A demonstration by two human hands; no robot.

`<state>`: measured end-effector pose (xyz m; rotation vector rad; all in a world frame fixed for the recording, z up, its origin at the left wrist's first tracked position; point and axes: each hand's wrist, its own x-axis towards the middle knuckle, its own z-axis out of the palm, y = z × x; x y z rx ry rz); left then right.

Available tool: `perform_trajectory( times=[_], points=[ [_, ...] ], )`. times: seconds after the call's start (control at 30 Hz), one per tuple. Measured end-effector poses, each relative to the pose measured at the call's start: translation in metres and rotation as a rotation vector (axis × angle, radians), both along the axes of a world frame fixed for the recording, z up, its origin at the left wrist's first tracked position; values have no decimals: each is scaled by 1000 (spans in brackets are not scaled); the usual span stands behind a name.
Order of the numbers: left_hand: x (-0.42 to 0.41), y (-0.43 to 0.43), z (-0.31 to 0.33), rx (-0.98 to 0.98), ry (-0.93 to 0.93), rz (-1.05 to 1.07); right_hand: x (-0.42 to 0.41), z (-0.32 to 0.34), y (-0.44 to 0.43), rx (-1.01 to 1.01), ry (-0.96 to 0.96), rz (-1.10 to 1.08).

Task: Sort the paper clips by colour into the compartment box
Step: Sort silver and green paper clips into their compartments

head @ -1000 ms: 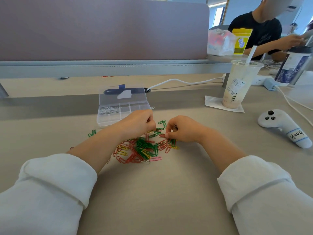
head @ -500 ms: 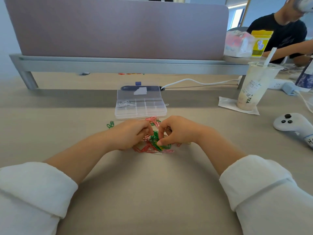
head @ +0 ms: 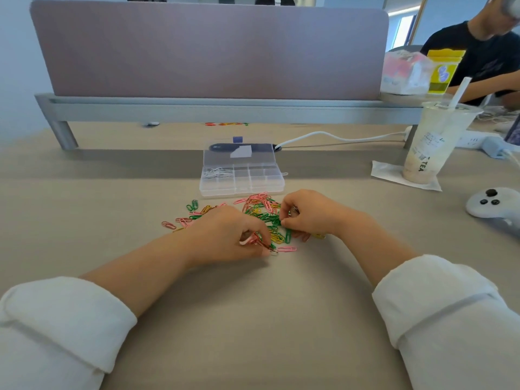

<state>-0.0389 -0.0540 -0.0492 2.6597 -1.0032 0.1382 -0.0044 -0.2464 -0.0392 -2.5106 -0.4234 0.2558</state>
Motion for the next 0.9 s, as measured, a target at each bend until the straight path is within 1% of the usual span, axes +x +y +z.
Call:
perform_trajectory(
  times=[0.07, 0.17, 0.3, 0.43, 0.6, 0.7, 0.9],
  points=[
    [2, 0, 1, 10, 7, 3, -1, 1, -1, 30, -3, 0],
    [4, -1, 0, 16, 6, 12, -6, 6, 2, 12, -51, 67],
    [5, 0, -1, -38, 5, 8, -12, 10, 5, 1, 9, 146],
    [6, 3, -1, -92, 15, 12, -10, 10, 2, -29, 11, 134],
    [9, 5, -1, -63, 67, 42, -10, 10, 0, -40, 1, 128],
    [10, 6, -1, -55, 59, 34, -9, 10, 0, -53, 17, 125],
    [15, 5, -3, 17, 95, 66, -8, 11, -3, -47, 37, 95]
  ],
)
